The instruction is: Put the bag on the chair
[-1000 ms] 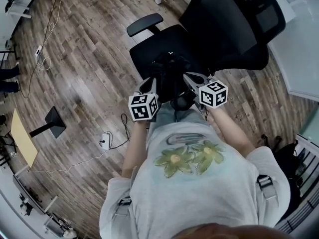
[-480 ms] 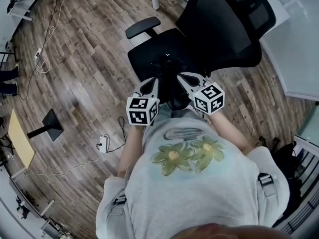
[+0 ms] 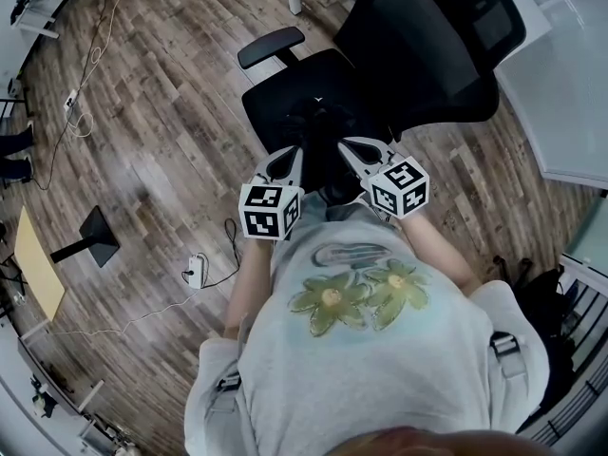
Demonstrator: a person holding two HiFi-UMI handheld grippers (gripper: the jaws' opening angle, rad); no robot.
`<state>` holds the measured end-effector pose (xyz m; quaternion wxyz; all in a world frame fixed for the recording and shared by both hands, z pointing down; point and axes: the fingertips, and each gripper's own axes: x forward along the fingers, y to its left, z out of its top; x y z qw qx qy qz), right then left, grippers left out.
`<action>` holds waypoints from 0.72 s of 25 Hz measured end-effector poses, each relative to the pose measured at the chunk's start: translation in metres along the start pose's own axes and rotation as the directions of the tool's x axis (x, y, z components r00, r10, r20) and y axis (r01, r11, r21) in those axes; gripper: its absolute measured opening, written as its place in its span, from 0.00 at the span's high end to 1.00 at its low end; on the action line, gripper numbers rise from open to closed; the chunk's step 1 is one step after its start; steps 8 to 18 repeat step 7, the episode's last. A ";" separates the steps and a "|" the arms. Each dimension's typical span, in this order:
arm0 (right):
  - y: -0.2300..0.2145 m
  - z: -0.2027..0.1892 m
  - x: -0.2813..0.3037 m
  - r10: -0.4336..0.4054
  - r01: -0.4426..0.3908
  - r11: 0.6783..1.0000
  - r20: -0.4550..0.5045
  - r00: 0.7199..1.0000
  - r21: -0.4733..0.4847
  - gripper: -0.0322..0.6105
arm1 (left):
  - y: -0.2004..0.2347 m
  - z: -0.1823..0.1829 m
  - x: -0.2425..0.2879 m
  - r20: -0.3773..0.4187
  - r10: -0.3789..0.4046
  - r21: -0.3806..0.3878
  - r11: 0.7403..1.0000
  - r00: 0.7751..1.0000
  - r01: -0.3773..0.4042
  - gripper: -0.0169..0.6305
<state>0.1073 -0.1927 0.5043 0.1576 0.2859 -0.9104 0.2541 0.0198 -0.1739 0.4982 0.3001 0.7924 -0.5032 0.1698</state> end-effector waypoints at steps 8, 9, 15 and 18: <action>0.001 -0.006 0.000 -0.007 0.007 1.000 -0.016 1.000 0.008 0.94 | 0.000 0.002 0.000 0.003 -0.009 0.020 1.000 1.000 0.009 0.95; 0.001 -0.006 0.000 -0.007 0.007 1.000 -0.016 1.000 0.008 0.94 | 0.000 0.002 0.000 0.003 -0.009 0.020 1.000 1.000 0.009 0.95; 0.001 -0.006 0.000 -0.007 0.007 1.000 -0.016 1.000 0.008 0.94 | 0.000 0.002 0.000 0.003 -0.009 0.020 1.000 1.000 0.009 0.95; 0.001 -0.006 0.000 -0.007 0.007 1.000 -0.016 1.000 0.008 0.94 | 0.000 0.002 0.000 0.003 -0.009 0.020 1.000 1.000 0.009 0.95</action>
